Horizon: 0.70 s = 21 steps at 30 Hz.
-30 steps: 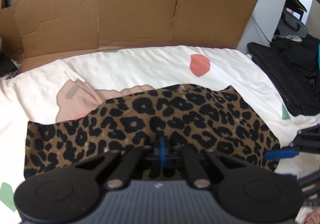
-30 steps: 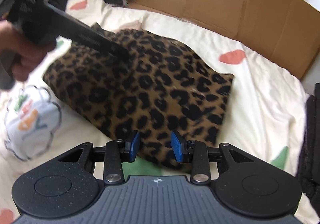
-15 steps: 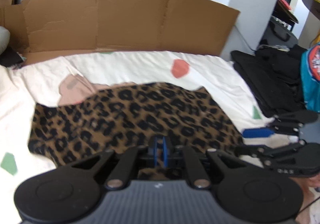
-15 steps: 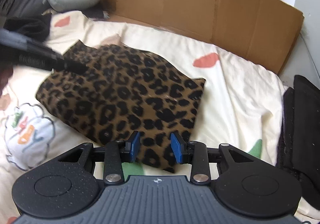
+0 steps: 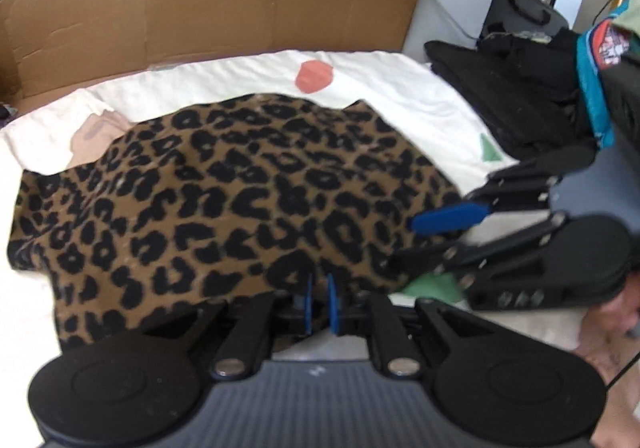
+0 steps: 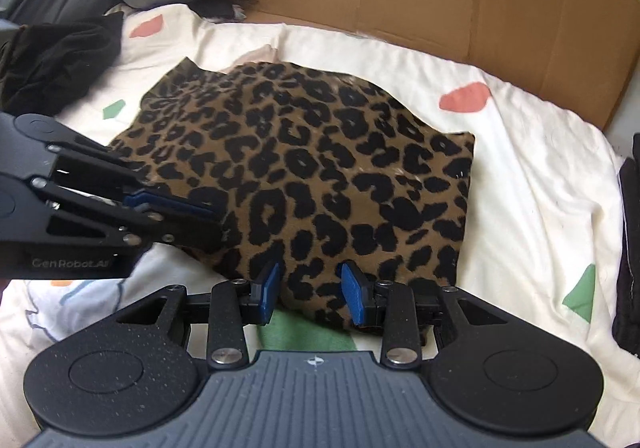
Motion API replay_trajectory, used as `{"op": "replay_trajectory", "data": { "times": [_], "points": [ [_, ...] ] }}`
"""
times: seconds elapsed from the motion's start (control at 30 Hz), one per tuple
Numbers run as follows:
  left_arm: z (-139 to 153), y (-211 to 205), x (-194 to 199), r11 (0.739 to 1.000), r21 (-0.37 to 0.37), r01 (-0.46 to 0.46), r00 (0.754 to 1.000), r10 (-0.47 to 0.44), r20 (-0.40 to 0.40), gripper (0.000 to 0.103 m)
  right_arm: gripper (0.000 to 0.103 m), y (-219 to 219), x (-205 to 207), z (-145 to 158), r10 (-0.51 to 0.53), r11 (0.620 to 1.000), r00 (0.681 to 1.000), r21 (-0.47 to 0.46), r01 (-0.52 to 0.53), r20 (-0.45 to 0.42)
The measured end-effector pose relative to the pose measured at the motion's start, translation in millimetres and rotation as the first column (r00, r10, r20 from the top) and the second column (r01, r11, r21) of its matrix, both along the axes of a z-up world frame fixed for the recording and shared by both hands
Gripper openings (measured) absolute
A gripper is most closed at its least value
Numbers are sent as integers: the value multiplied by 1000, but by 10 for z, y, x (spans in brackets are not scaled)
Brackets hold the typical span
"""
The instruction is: Fold clothes
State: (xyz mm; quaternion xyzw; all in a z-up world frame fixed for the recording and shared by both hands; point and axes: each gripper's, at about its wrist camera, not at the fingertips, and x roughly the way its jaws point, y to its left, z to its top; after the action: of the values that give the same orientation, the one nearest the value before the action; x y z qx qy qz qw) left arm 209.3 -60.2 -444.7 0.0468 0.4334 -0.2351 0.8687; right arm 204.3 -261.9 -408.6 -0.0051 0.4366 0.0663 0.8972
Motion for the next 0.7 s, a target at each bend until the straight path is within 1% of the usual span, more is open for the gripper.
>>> {"op": "replay_trajectory", "data": {
  "times": [0.1, 0.23, 0.43, 0.53, 0.7],
  "points": [
    [-3, 127, -18, 1000, 18, -11, 1000, 11, 10, 10, 40, -22, 21, -7, -2, 1000, 1000, -8, 2, 2],
    [11, 305, -60, 998, 63, -31, 999, 29, 32, 11, 40, -48, 38, -18, -4, 1000, 1000, -16, 4, 4],
    [-9, 660, -80, 989, 74, -127, 992, 127, 9, 11, 39, -54, 39, -11, 5, 1000, 1000, -29, -5, 4],
    [-17, 783, -87, 983, 94, -161, 987, 160, 11, 11, 39, -64, 45, 0, 1, 999, 1000, -38, 0, 2],
    [11, 948, -129, 972, 100, -211, 977, 211, 7, 11, 39, -127, 42, 34, -29, 998, 1000, -51, 28, -3]
  ]
}}
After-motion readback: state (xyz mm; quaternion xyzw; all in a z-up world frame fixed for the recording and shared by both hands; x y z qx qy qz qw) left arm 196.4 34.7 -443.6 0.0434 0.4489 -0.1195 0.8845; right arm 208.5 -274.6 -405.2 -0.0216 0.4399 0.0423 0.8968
